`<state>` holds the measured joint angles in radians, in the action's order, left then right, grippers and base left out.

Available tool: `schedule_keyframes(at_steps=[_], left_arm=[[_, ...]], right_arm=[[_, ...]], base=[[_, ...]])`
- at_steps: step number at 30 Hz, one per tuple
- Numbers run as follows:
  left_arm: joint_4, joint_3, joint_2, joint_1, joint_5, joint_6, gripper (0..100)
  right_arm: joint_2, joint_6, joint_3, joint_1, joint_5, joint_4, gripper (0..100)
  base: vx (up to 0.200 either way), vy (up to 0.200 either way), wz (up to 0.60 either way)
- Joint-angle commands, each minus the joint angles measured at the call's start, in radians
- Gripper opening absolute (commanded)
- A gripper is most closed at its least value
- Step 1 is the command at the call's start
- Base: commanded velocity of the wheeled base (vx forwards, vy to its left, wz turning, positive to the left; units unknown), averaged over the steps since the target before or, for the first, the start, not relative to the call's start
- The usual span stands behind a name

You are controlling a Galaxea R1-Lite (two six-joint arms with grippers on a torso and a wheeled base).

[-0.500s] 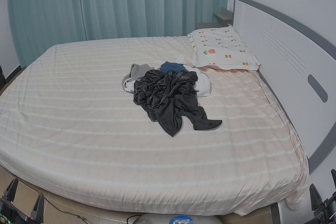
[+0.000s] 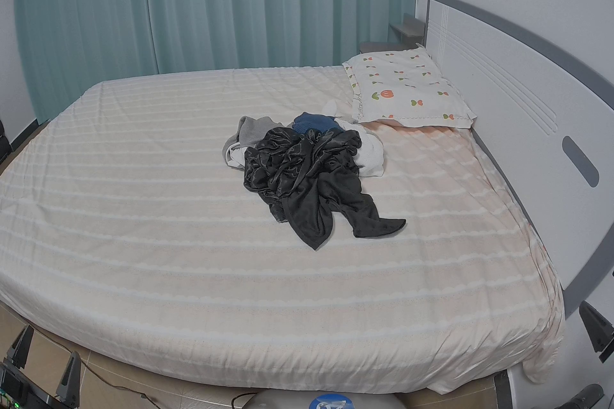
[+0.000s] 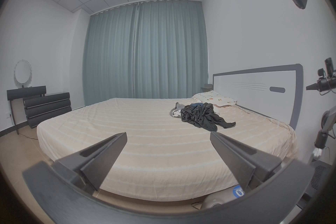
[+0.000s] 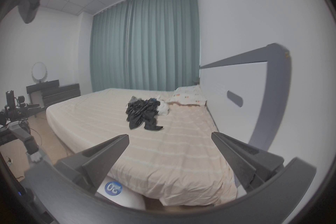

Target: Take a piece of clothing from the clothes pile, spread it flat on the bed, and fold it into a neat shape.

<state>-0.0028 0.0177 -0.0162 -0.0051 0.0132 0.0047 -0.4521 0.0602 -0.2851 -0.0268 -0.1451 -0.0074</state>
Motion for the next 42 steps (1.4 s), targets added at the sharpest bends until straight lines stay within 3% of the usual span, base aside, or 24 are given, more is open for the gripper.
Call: schedule_keyframes(at_steps=[1,5,6,8,12,13,26,31,42], left_arm=[[0.000,-0.018,0.013,0.001,0.001,0.003,100],[0.001,-0.018,0.013,-0.001,0.001,0.001,100],[0.001,-0.018,0.013,-0.001,0.001,0.001,100],[0.001,-0.018,0.013,-0.001,0.001,0.001,100],[0.000,-0.018,0.013,-0.001,0.001,0.000,100],[0.001,-0.018,0.013,0.001,0.001,0.000,100],[0.001,-0.018,0.013,0.001,0.001,0.000,100],[0.001,-0.018,0.013,0.001,-0.001,0.000,100],[0.001,-0.018,0.013,0.001,-0.001,0.000,100]], right_arm=[[-0.792,0.013,-0.077,-0.148,-0.034,-0.227,100],[-1.122,-0.042,-0.175,-0.182,0.075,-0.411,100],[-1.122,-0.042,-0.175,-0.182,0.075,-0.411,100],[-1.340,-0.172,-0.302,-0.231,0.157,-0.566,100],[-1.502,-0.243,-0.430,-0.259,0.219,-0.611,100],[-1.614,-0.258,-0.549,-0.262,0.252,-0.609,100],[-1.945,-0.415,-1.023,-0.309,0.259,-0.450,100],[-2.044,-0.536,-1.223,-0.326,0.259,-0.336,100],[-2.194,-0.605,-1.471,-0.326,0.265,-0.197,100]], base=[[0.000,0.000,0.00],[0.000,0.000,0.00],[0.000,0.000,0.00],[0.000,0.000,0.00],[0.000,0.000,0.00],[0.000,0.000,0.00],[0.000,0.000,0.00],[0.000,0.000,0.00],[0.000,0.000,0.00]])
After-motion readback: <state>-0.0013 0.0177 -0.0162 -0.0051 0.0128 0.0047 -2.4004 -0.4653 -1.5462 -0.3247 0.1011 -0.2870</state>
